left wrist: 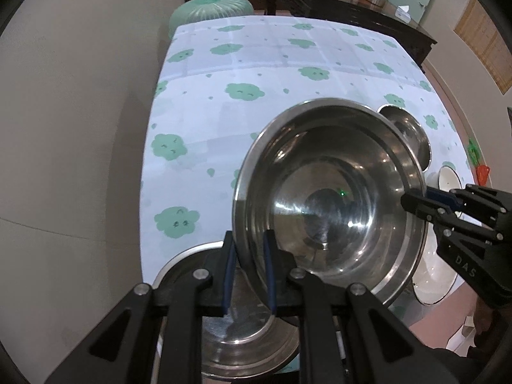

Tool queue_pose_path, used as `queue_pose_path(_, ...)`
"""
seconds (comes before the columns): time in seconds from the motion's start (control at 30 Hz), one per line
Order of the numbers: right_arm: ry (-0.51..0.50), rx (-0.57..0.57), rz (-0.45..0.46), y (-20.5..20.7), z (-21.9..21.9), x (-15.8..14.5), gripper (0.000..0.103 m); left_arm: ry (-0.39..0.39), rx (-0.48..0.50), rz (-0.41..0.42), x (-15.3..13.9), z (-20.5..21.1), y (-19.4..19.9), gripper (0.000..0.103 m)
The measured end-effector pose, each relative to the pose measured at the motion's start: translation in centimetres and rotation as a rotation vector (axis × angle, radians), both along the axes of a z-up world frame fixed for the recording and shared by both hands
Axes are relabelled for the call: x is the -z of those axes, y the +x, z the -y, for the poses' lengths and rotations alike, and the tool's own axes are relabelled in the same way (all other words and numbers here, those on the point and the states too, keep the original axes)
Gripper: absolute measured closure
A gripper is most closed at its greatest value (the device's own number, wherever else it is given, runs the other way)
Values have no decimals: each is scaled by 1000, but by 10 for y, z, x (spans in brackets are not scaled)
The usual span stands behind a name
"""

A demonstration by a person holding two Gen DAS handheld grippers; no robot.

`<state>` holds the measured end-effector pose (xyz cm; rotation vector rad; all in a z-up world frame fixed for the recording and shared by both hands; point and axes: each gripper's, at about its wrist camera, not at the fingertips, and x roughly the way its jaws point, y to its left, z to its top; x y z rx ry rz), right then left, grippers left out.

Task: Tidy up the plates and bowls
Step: 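Grip the stacked bowl rim with the left gripper while the right gripper grips it, then lift the stacked steel bowls with both grippers and carry them along the table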

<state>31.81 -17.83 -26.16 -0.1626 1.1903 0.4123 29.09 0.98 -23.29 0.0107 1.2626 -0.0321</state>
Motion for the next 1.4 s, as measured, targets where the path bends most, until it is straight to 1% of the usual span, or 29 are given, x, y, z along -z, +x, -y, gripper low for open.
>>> queue_pose_path(0.8, -9, -108, 8, -28, -55, -4, 86, 9, -102, 1, -3, -50, -44, 89)
queue_pose_path(1.4, -28, -187, -15, -48, -90, 2, 86, -7, -174, -23, 7, -83, -72, 89)
